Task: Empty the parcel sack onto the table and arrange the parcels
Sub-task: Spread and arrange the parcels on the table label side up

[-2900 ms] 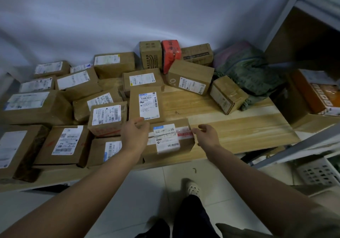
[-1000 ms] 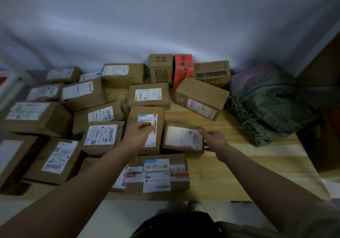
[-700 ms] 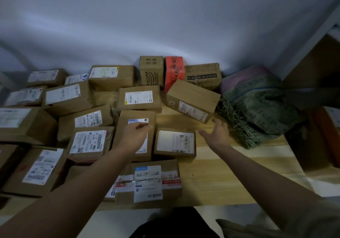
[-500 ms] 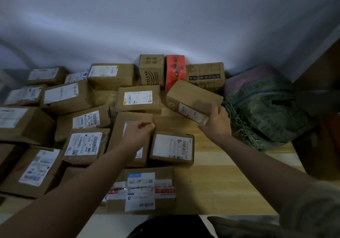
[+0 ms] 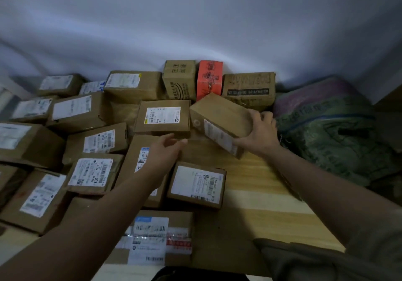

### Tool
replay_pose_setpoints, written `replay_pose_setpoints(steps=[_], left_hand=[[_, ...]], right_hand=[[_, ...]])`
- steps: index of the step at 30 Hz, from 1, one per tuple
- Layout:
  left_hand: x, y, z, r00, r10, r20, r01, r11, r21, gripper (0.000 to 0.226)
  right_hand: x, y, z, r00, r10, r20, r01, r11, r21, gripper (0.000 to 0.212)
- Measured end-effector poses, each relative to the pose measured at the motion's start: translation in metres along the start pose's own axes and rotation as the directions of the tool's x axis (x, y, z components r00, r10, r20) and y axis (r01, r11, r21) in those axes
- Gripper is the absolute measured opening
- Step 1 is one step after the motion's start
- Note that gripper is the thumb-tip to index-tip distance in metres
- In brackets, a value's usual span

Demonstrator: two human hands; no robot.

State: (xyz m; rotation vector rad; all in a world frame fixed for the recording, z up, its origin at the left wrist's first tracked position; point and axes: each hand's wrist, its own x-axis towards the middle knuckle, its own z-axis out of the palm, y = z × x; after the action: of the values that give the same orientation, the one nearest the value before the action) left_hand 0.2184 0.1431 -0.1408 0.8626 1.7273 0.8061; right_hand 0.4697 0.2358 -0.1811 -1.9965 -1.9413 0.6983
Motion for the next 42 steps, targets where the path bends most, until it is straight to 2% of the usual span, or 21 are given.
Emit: replay_pose_setpoints(steps=[1,3,5,6,9,13,17,21,22,24,26,28,31,33,35,37,39,40,42], left_hand=[[0.004,0.004,0.001,1.0,0.01,-0.018,-0.01,1.0,-0.016,0.06],[0.01,0.013,0.004,0.999,-0.005,-0.05,0.001,0.998,-0.07,0.075],[0.015,0.023,0.006,0.998,-0.06,-0.027,0.055,0.984,-0.168,0.088],[0.017,0.028,0.007,0.997,-0.078,0.029,0.083,0.971,-0.225,0.085],[0.013,0.043,0.014,0.978,-0.039,0.204,0.097,0.953,-0.286,0.045],[0.009,0.049,0.02,0.983,0.004,0.181,0.046,0.962,-0.269,0.029],[0.011,0.037,0.013,0.984,0.011,0.179,0.015,0.99,-0.143,0.028],[0.014,0.024,0.009,0.99,0.058,0.132,-0.052,0.998,-0.045,0.025],[0.015,0.022,0.008,0.99,0.078,0.116,-0.081,0.996,0.021,0.028],[0.018,0.019,0.008,0.989,0.104,0.107,-0.123,0.975,0.186,0.049],[0.019,0.021,0.009,0.983,0.147,0.108,-0.175,0.927,0.33,0.058],[0.024,0.024,0.013,0.969,0.192,0.158,-0.243,0.863,0.444,0.055],[0.038,0.027,0.024,0.96,0.207,0.189,-0.279,0.769,0.575,0.06],[0.047,0.028,0.03,0.959,0.195,0.208,-0.284,0.699,0.656,0.064],[0.056,0.03,0.035,0.958,0.173,0.229,-0.286,0.646,0.707,0.065],[0.064,0.031,0.04,0.958,0.163,0.238,-0.288,0.57,0.769,0.061],[0.07,0.033,0.043,0.964,0.171,0.206,-0.264,0.486,0.833,0.059],[0.073,0.034,0.044,0.967,0.174,0.184,-0.244,0.449,0.86,0.058],[0.08,0.037,0.046,0.976,0.155,0.153,-0.206,0.423,0.882,0.057]], right_hand=[[-0.003,-0.002,-0.008,1.0,0.005,0.009,-0.007,0.979,0.204,0.1],[-0.007,-0.004,-0.026,0.996,0.048,0.075,-0.081,0.836,0.543,0.089],[-0.006,0.001,-0.041,0.979,0.057,0.196,-0.186,0.648,0.739,0.081],[-0.004,0.005,-0.046,0.964,0.037,0.262,-0.235,0.577,0.782,0.081],[-0.004,0.015,-0.052,0.913,-0.036,0.407,-0.353,0.432,0.83,0.075],[-0.008,0.018,-0.051,0.907,-0.055,0.418,-0.377,0.342,0.861,0.068],[-0.011,0.017,-0.036,0.923,0.03,0.384,-0.366,0.384,0.848,0.045],[-0.009,0.016,-0.02,0.88,0.144,0.452,-0.458,0.509,0.729,0.047],[-0.008,0.015,-0.015,0.867,0.166,0.471,-0.475,0.566,0.674,0.045],[-0.003,0.012,-0.005,0.847,0.213,0.486,-0.491,0.663,0.565,0.04],[0.005,0.006,0.003,0.849,0.231,0.476,-0.478,0.719,0.504,0.054],[0.011,-0.005,0.004,0.895,0.229,0.383,-0.399,0.795,0.457,0.065],[0.028,-0.014,0.003,0.981,0.139,0.138,-0.18,0.916,0.357,0.062],[0.043,-0.015,0.001,0.999,0.042,0.006,-0.043,0.973,0.225,0.065],[0.061,-0.013,-0.004,0.997,-0.035,-0.066,0.037,0.999,0.03,0.073],[0.081,-0.009,-0.011,0.99,-0.062,-0.125,0.044,0.989,-0.143,0.083],[0.104,-0.005,-0.016,0.98,-0.033,-0.197,-0.003,0.984,-0.18,0.09],[0.115,-0.003,-0.017,0.974,0.018,-0.227,-0.05,0.989,-0.139,0.093],[0.138,0.001,-0.019,0.951,0.22,-0.216,-0.215,0.976,0.045,0.099]])
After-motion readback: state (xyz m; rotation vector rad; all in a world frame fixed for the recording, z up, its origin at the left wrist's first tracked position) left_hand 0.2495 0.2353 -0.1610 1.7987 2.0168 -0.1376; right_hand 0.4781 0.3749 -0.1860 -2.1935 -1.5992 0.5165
